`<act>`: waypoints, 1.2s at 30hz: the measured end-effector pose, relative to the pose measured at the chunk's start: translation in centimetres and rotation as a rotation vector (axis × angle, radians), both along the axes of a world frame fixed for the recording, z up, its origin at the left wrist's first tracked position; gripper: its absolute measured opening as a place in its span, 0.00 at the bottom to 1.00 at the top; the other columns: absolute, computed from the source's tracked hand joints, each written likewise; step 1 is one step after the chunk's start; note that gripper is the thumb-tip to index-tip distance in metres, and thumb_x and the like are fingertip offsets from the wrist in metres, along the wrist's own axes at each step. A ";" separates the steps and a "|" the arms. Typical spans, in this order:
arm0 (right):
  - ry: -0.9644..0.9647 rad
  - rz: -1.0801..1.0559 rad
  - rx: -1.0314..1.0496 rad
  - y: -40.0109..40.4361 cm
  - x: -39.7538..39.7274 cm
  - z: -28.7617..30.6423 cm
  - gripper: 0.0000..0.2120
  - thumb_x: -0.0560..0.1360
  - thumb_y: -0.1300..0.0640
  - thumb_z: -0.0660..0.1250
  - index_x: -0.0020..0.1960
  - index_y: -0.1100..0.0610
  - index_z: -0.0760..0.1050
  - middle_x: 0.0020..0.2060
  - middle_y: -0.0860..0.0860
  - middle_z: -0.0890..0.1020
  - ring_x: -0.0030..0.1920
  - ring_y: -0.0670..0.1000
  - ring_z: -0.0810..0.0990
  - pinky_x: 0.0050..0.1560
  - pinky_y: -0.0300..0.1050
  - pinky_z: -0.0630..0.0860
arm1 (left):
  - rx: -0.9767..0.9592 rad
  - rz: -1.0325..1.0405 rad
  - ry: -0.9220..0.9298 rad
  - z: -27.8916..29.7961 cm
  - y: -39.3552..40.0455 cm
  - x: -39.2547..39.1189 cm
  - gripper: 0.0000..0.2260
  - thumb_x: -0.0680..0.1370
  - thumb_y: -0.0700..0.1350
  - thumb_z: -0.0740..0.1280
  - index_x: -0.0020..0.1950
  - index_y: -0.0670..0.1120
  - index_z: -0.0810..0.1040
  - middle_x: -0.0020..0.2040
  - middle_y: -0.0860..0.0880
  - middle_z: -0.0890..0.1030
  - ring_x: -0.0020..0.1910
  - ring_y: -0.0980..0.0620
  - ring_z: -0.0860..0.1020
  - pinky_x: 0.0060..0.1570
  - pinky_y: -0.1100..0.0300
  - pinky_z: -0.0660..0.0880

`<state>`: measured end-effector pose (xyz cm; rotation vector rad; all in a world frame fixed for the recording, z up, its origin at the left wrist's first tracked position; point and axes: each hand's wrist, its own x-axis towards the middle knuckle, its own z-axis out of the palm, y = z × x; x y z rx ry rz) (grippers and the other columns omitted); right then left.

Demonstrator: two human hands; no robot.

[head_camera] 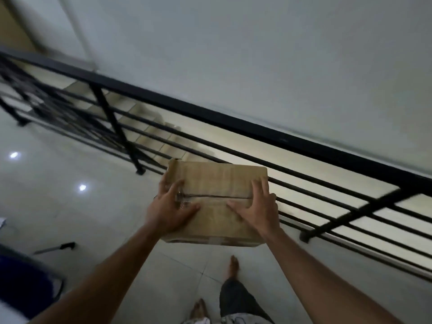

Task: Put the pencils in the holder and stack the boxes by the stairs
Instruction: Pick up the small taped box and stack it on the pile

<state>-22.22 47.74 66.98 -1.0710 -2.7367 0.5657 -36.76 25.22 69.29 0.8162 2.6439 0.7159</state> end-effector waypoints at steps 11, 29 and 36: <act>0.069 -0.428 0.057 6.5 21.8 2.3 0.47 0.60 0.21 0.63 0.70 0.48 0.61 0.76 0.49 0.55 0.63 0.62 0.71 0.61 0.57 0.74 | 0.043 -0.427 0.025 1.8 14.8 13.3 0.43 0.63 0.76 0.65 0.74 0.60 0.58 0.78 0.57 0.39 0.67 0.38 0.71 0.55 0.42 0.76; 0.023 -1.050 0.053 15.9 72.6 6.3 0.49 0.59 0.18 0.58 0.72 0.43 0.56 0.76 0.42 0.51 0.66 0.60 0.66 0.62 0.58 0.69 | 0.137 -0.989 -0.149 2.3 40.5 59.9 0.45 0.60 0.75 0.68 0.73 0.61 0.58 0.78 0.52 0.46 0.69 0.37 0.69 0.60 0.42 0.72; 0.015 -1.302 0.041 17.5 86.4 5.8 0.49 0.60 0.19 0.59 0.74 0.44 0.56 0.78 0.47 0.51 0.71 0.62 0.63 0.67 0.62 0.68 | 0.131 -1.242 -0.186 2.2 48.8 75.1 0.47 0.61 0.74 0.69 0.75 0.61 0.56 0.78 0.51 0.46 0.70 0.36 0.67 0.59 0.42 0.72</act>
